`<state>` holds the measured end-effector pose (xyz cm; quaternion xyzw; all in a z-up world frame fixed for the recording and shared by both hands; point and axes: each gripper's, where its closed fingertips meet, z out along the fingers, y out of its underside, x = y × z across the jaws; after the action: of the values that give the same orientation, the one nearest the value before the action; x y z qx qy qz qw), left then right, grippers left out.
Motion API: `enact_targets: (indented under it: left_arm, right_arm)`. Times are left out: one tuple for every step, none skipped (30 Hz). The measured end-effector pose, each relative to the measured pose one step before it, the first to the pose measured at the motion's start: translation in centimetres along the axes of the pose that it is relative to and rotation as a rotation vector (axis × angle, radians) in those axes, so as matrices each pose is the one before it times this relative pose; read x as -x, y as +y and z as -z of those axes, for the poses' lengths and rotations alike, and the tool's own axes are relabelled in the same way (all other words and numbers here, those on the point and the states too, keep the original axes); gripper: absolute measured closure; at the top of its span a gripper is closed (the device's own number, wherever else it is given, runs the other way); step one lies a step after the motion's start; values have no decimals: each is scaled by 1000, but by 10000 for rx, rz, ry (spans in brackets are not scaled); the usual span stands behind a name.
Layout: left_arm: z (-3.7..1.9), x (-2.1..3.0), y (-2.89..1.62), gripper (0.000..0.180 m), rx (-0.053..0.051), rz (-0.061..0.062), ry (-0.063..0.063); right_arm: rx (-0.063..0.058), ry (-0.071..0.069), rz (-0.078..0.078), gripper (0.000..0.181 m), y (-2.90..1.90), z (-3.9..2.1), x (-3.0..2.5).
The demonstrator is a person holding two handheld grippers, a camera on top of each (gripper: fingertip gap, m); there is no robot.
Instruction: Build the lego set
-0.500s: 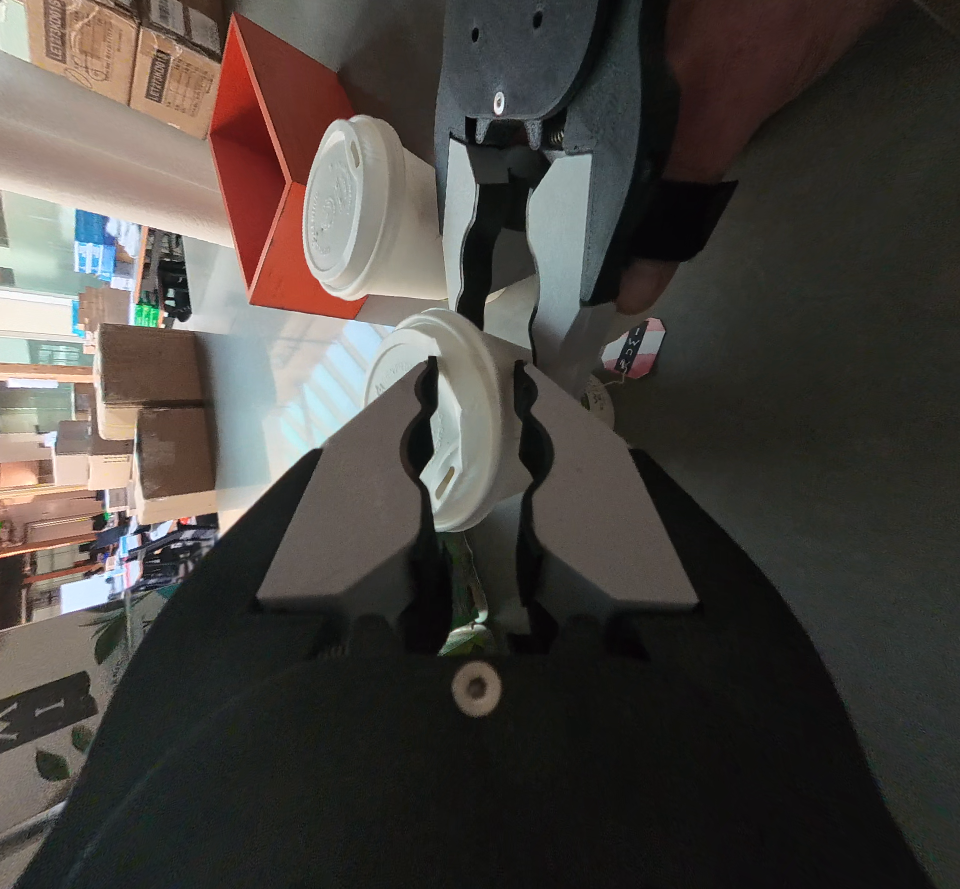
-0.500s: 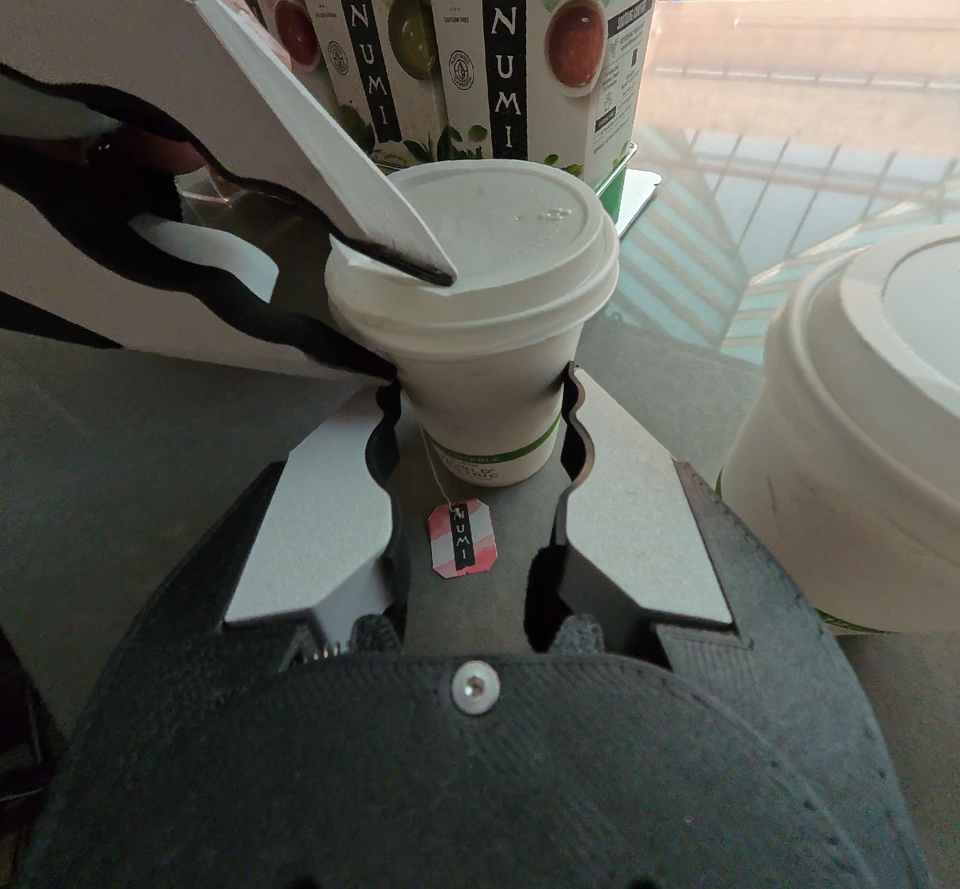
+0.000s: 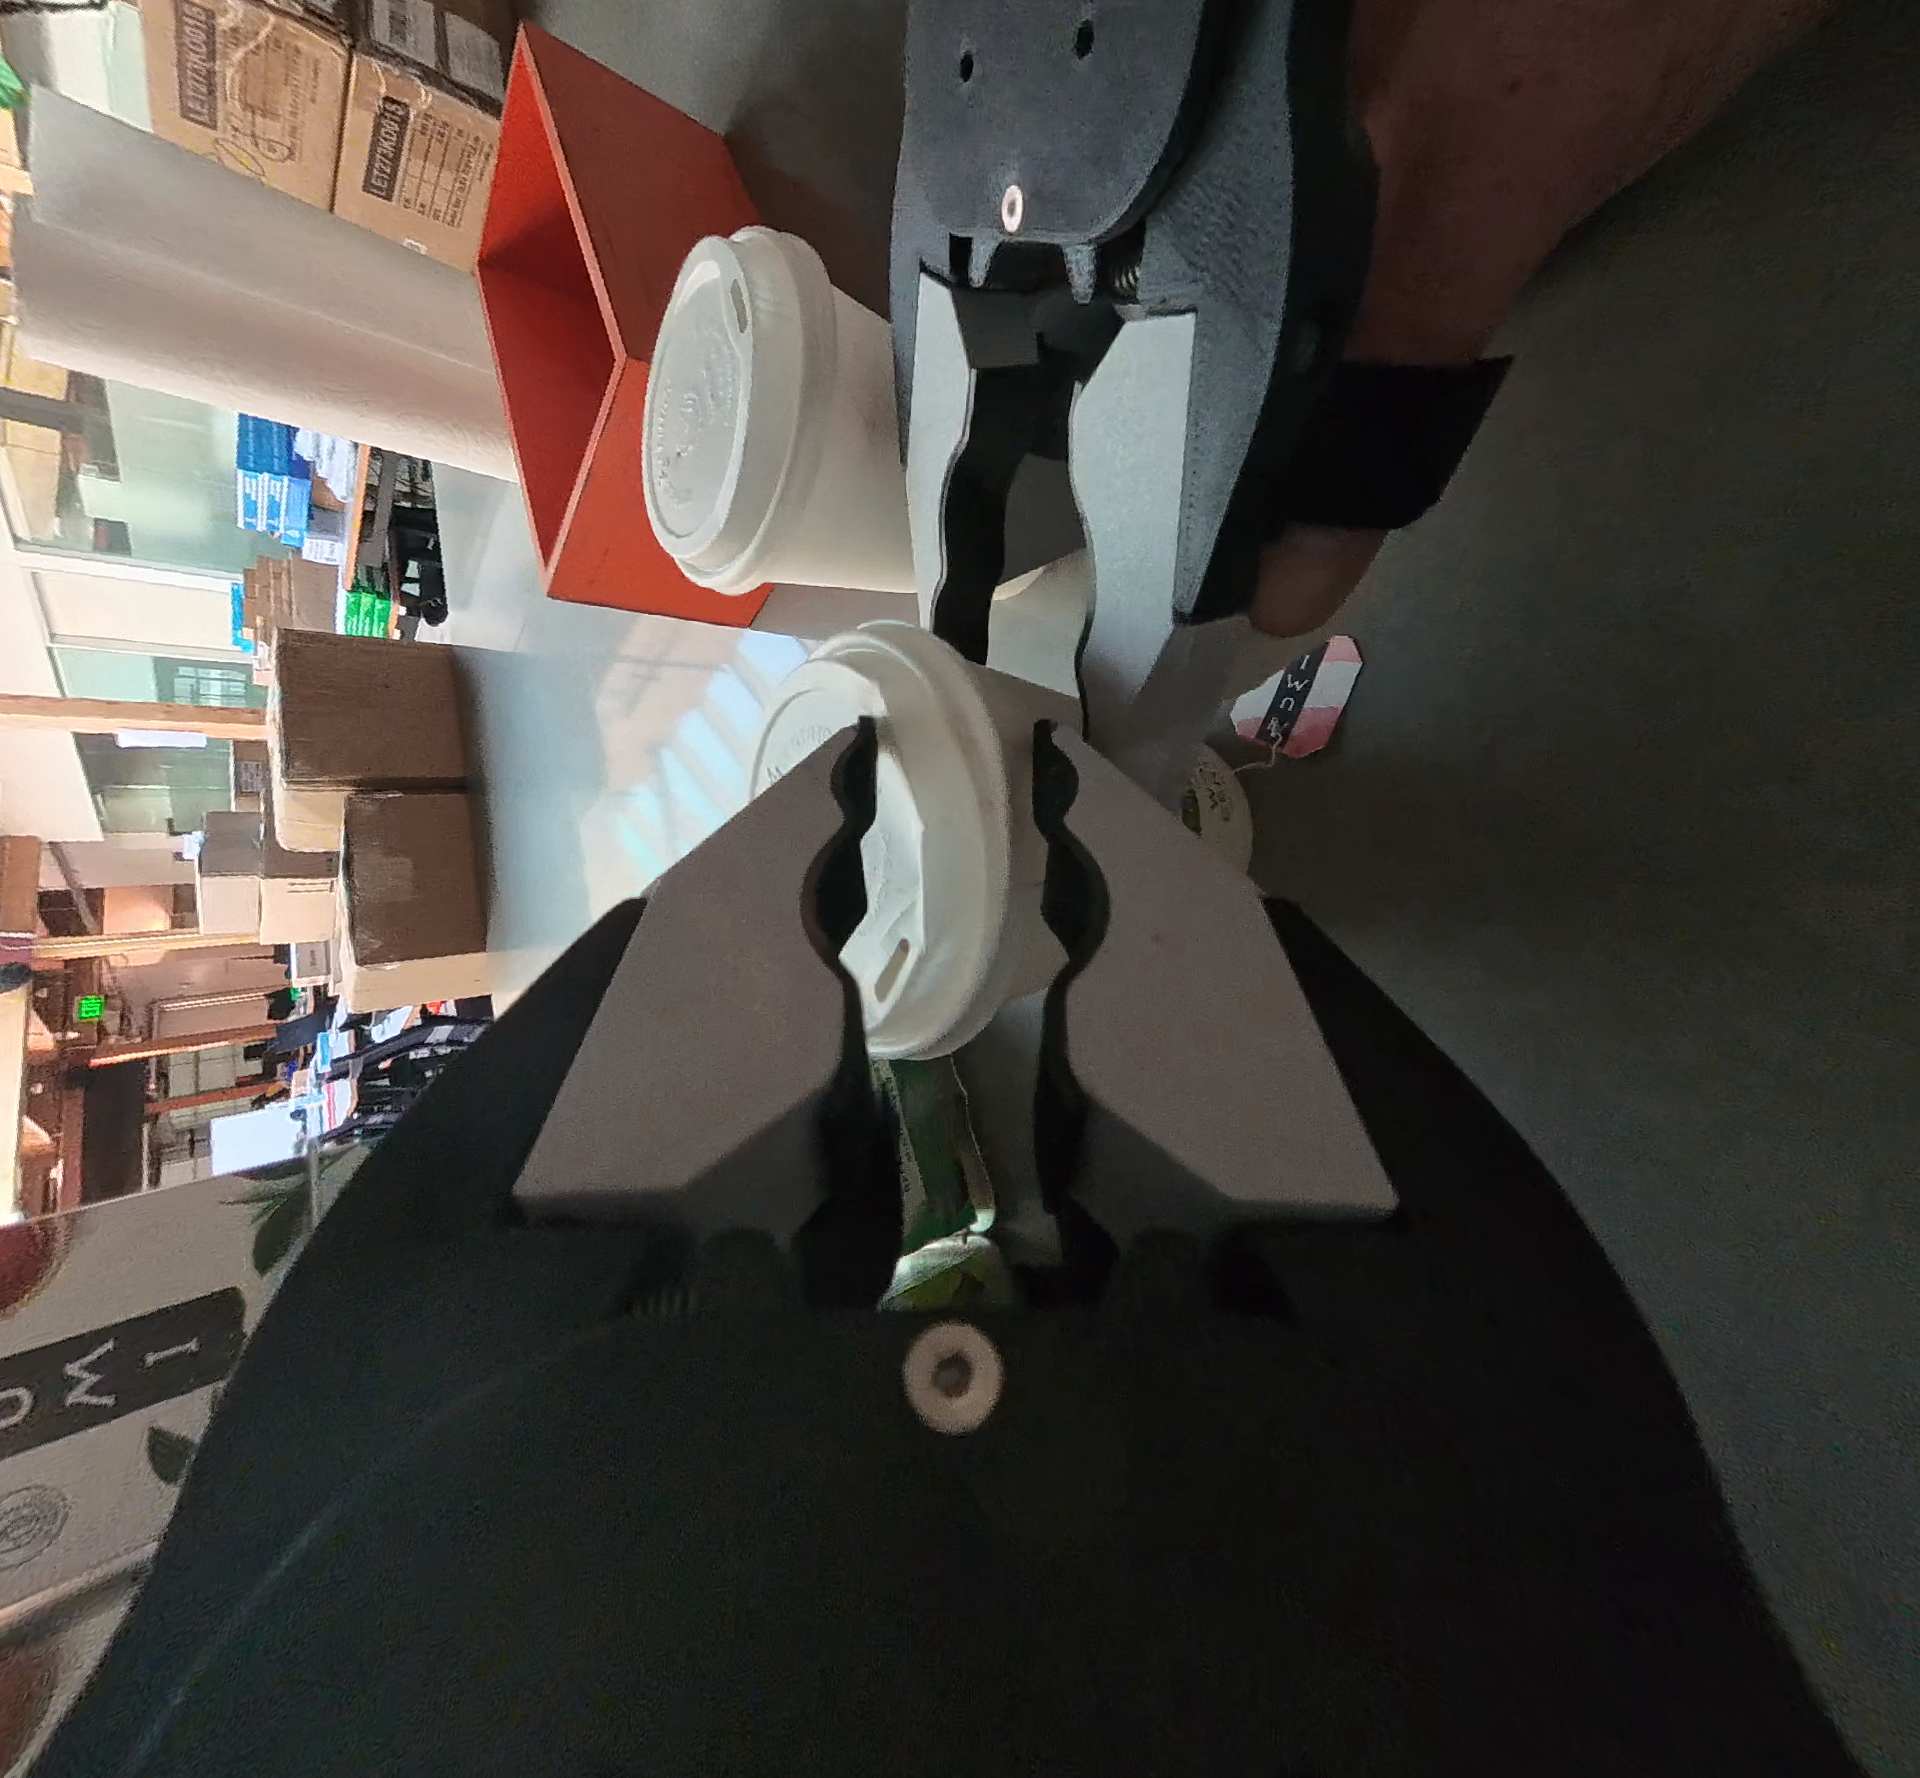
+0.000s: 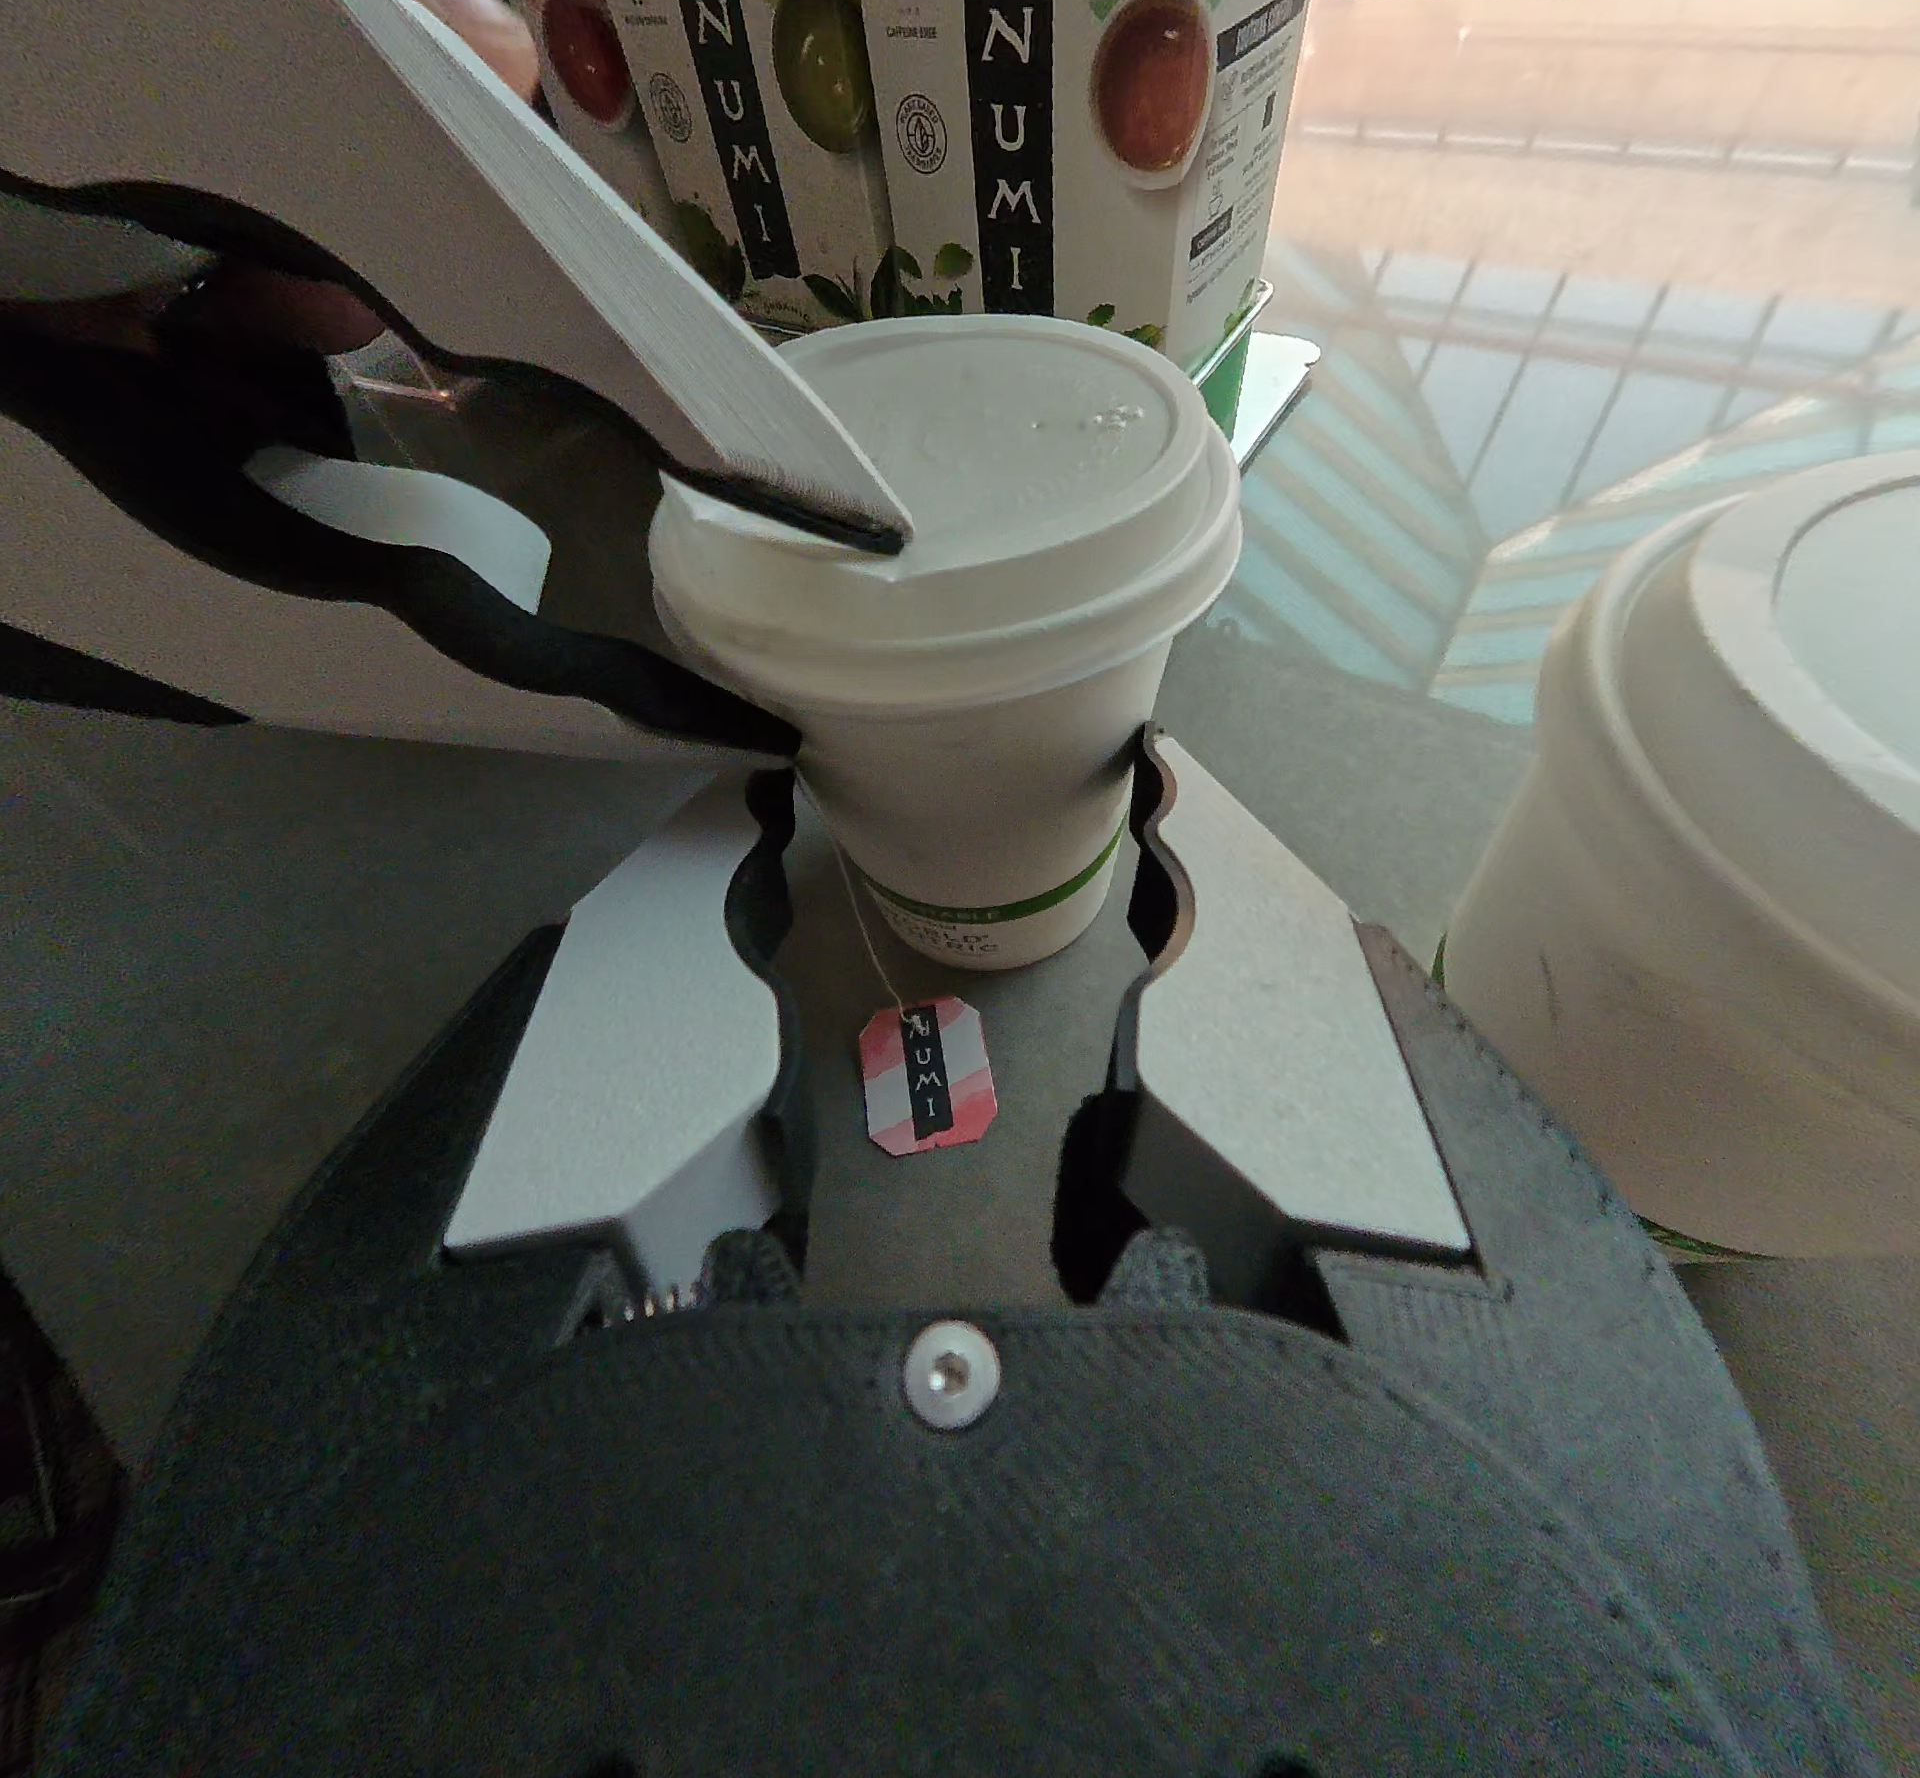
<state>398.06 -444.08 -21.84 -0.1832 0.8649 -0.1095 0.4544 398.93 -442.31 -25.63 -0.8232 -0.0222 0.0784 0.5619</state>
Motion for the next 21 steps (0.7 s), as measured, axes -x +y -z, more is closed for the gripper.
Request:
enact_targets:
  left_arm:
    - [-10,31,-33,151,54,-74,-73]
    - [49,-11,34,151,33,-136,-64]
    - [170,31,-8,151,37,-22,-59]
    - [257,30,-140,153,-17,42,-86]
    - [195,9,-164,154,-28,-6,-86]
    - [100,-81,-84,155,64,-102,-110]
    - [104,3,-189,157,-26,-136,-156]
    - [4,-61,-100,157,-6,43,-26]
    - [-121,-96,112,154,53,249,111]
    - [-25,40,36,155,-48,157,59]
    - [38,133,36,158,-35,32,-3]
    - [14,-5,0,158,1,47,85]
    - [2,-36,-11,159,-10,19,13]
    - [7,-31,16,159,-27,-60,-45]
    - [36,-9,9,159,-41,5,3]
    - [-25,-54,-34,159,-44,109,75]
    - [33,-5,-31,159,-47,37,49]
    - [-6,-10,-19,159,-63,-6,6]
    - [-67,2,-35,159,-45,19,-1]
    - [5,-26,-33,159,0,-1,-15]
    - [-3,-19,-28,160,20,-62,-52]
  right_arm:
    - [26,24,-60,117,-26,4,-21]
    - [25,57,-8,117,-21,-49,31]
    - [16,66,28,116,13,-40,73]
    - [10,12,-8,116,-2,-12,108]
    - [-15,-23,-31,116,14,16,76]
    - [-36,3,-24,116,-1,37,48]
    - [-32,3,-40,116,15,35,-23]
    - [-8,0,-26,116,12,66,-24]
    - [8,5,-20,115,7,32,-19]
    - [9,-6,-4,115,14,39,5]
    - [8,-56,-42,115,-11,56,35]
    - [-39,-84,-106,116,-39,214,23]
    - [-102,-96,-124,118,-122,347,19]
    - [-135,-117,-135,121,-130,275,67]
    - [-108,-141,-136,126,-126,486,60]
    - [-149,-181,-154,130,-209,634,98]
    - [-327,-156,-235,135,-520,784,38]
    - [-314,-143,-241,139,-575,737,13]
    - [-152,-104,-204,141,-406,552,-26]
    - [-199,-117,-272,142,-457,363,-6]
    - [-205,-301,-417,145,-432,100,237]
